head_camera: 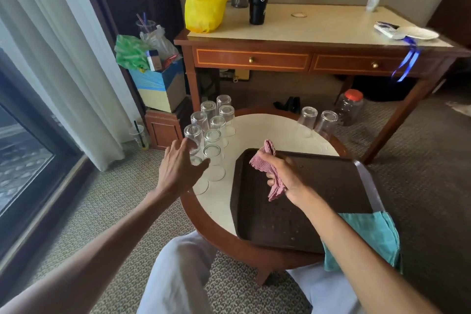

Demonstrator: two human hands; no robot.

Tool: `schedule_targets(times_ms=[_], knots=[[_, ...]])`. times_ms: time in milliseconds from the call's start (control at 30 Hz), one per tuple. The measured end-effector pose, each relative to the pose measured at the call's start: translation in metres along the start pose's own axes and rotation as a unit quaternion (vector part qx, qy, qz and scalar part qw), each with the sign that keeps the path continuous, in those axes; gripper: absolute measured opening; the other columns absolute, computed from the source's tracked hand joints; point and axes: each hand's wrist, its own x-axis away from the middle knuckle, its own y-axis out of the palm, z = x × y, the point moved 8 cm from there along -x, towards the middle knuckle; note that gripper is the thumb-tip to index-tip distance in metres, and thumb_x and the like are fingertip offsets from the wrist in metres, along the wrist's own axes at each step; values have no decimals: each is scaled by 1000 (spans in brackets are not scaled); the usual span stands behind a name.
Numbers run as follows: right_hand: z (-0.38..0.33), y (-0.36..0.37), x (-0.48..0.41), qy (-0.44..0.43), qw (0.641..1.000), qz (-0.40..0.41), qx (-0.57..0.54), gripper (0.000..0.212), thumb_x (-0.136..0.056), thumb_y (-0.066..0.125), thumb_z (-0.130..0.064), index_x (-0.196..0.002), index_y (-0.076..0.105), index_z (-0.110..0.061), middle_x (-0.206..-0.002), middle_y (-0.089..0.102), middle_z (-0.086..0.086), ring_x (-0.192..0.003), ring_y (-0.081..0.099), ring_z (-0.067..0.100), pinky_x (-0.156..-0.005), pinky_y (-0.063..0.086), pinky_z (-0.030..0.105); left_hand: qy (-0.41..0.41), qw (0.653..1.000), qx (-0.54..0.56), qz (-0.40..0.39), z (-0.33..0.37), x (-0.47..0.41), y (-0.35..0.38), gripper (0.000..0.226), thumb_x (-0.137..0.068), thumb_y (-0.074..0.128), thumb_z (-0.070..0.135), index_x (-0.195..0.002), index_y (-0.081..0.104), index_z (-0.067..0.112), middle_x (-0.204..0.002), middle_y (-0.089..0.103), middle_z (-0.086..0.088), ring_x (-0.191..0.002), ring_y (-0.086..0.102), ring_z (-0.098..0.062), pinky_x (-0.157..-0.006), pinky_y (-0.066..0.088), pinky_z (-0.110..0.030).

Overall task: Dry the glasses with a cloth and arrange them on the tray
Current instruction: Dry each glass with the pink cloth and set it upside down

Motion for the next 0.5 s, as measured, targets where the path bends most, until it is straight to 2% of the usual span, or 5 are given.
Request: schedule_targets(times_ms=[67,133,233,367,500], knots=[[-3,-13,-3,3,1000,15,-13,26,-86,73,-34,-93,62,-12,-69,48,1,-53,40,7,-45,31,19,53,998,24,-7,30,-7,-3,33,-90,75,39,-115,65,21,-125,63,-3,-114,55,-21,-87,45,-34],[-9,-32,-11,14,999,26,-31,18,-94,60,-30,-95,57,-13,-75,44,3,-53,40,6,-46,30,18,95,993,58,-28,63,-18,3,21,-92,73,32,-107,69,19,-116,70,1,-103,63,-15,-83,51,-29],[-24,-69,-22,6,995,68,-73,25,-86,57,-38,-95,56,-15,-80,50,5,-54,45,8,-44,36,19,113,987,104,-56,107,-36,21,12,-93,73,27,-101,71,19,-98,74,6,-85,69,-8,-69,55,-23],[-46,-119,-38,-20,983,134,-122,24,-89,53,-34,-95,56,-11,-85,54,9,-53,47,10,-41,37,20,107,981,126,-103,154,-60,69,7,-94,71,25,-100,67,23,-91,70,11,-81,67,-5,-70,58,-26],[-67,-161,-61,-39,970,192,-142,41,-71,52,-42,-97,57,-11,-85,54,10,-55,48,14,-43,38,21,84,972,157,-154,192,-98,130,18,-93,72,30,-105,59,27,-97,70,8,-85,69,-18,-70,58,-34]])
